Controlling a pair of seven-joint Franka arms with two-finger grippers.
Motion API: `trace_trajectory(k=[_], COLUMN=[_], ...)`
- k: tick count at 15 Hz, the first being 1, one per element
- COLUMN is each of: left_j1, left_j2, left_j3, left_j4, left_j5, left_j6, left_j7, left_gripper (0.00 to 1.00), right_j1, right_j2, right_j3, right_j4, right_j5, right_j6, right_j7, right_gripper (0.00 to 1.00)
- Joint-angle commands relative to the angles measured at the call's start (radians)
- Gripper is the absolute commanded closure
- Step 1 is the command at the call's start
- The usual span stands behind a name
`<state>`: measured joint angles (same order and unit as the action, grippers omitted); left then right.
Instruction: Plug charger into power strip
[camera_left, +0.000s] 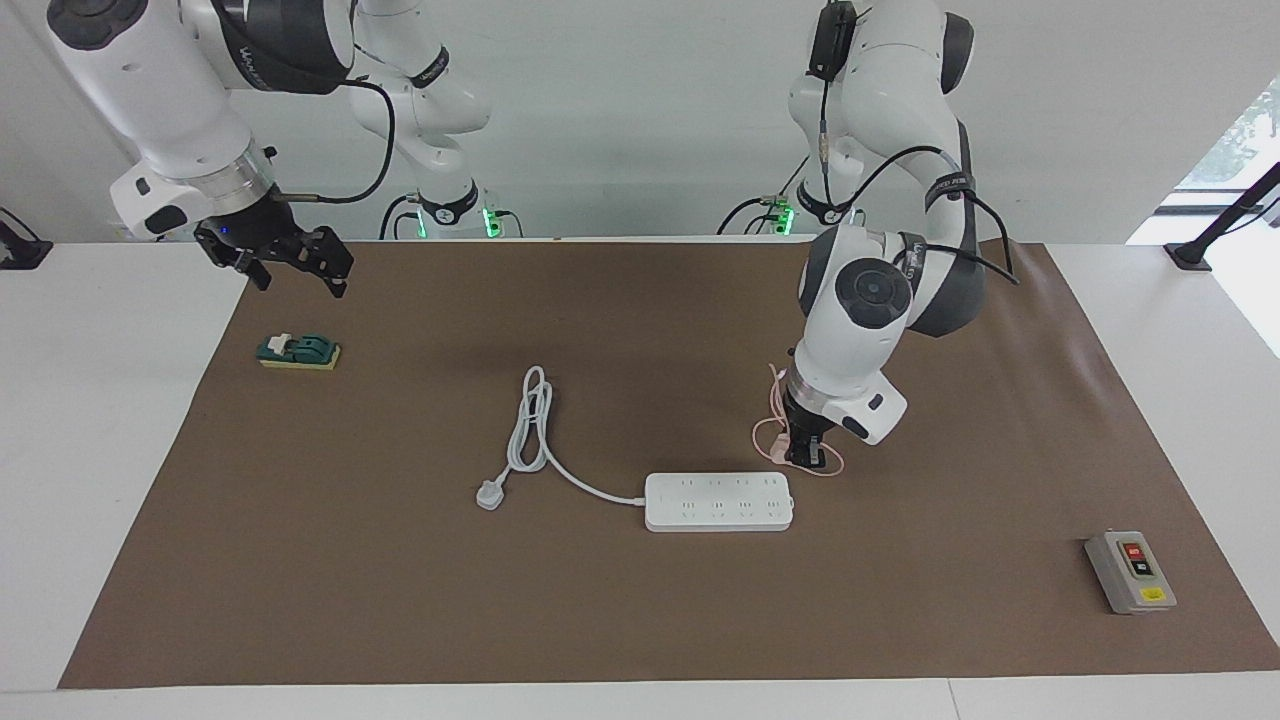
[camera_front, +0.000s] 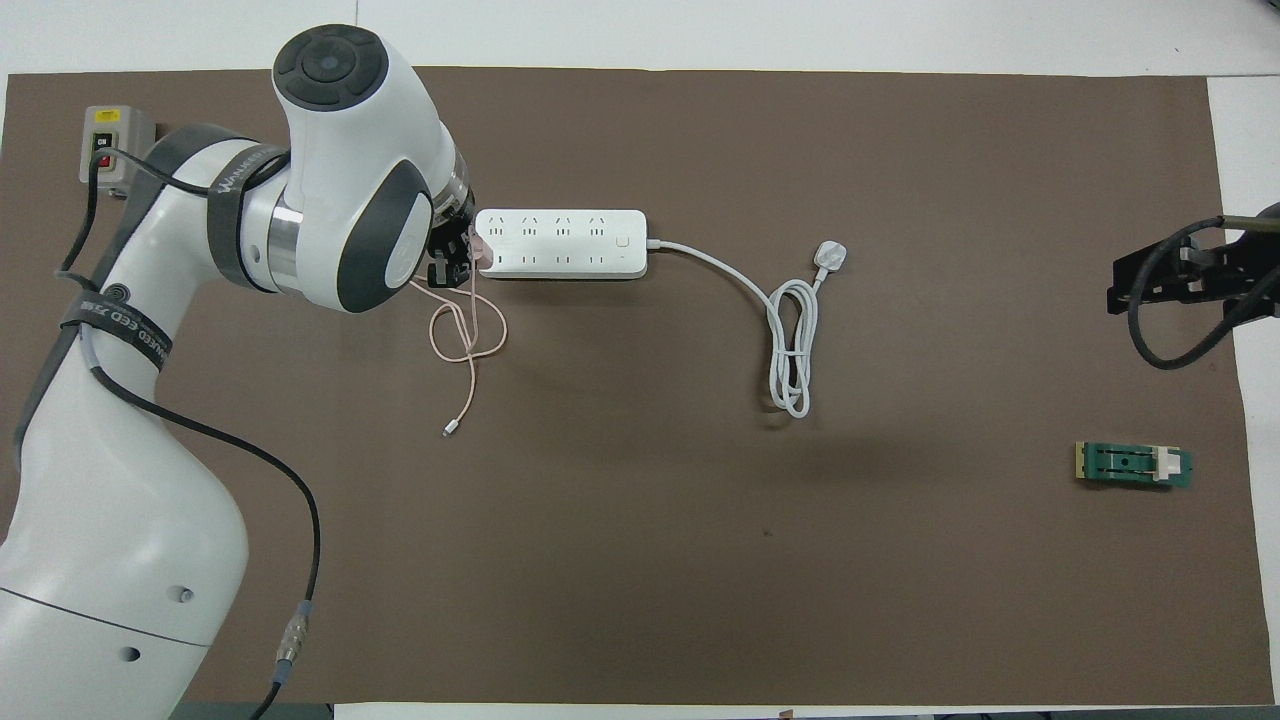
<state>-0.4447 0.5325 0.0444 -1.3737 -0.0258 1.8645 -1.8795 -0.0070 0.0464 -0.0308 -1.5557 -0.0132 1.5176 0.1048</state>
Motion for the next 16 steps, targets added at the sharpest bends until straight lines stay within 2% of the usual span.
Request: trace_trajectory(k=[1, 16], left_j1=[-0.026, -0.015], left_j2=[0.043, 0.089], left_j3=[0.017, 0.017], left_j4=[0.039, 0.064], left_j5=[0.035, 0.033], left_j6=[-0.019, 0.064], left_j7=[-0.058, -0.058], left_gripper=[1.00, 1.00], right_j1=[-0.010, -0.010], right_j2=[-0.016, -0.016], right_j3=[0.009, 0.009], right_j4=[-0.020, -0.018], right_j5=[-0.011, -0.010], right_j6=[0.009, 0.009], right_j7=[-0.020, -0.019], right_gripper=[0.00, 0.00])
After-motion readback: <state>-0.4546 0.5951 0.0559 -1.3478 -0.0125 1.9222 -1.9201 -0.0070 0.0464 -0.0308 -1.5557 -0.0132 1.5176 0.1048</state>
